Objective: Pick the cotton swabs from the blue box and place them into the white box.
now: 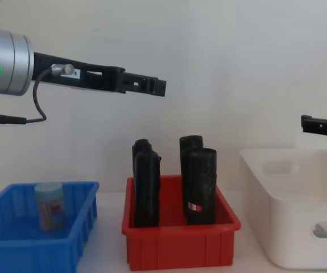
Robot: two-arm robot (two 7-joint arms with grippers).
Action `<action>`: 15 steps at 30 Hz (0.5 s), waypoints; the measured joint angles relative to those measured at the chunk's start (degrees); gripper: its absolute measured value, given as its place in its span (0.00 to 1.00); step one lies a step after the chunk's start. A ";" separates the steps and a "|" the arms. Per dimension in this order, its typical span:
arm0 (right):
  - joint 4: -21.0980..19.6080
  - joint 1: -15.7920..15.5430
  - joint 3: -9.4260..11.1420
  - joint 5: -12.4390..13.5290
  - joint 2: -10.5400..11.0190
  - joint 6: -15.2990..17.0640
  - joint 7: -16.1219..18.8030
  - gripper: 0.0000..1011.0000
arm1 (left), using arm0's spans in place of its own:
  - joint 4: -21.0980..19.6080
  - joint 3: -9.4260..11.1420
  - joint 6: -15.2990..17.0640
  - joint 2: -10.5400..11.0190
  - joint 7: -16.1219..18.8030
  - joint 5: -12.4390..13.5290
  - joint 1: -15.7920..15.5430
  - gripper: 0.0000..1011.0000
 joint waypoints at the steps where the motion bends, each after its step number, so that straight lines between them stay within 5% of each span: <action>1: -0.14 -0.14 -0.01 0.05 0.04 -0.02 0.00 0.99 | 0.00 0.00 0.00 0.00 0.00 0.00 0.00 0.99; 15: -6.88 -6.72 -0.83 2.23 1.70 -0.87 -0.27 0.99 | -0.18 3.18 -8.29 -0.35 9.04 3.23 4.00 0.99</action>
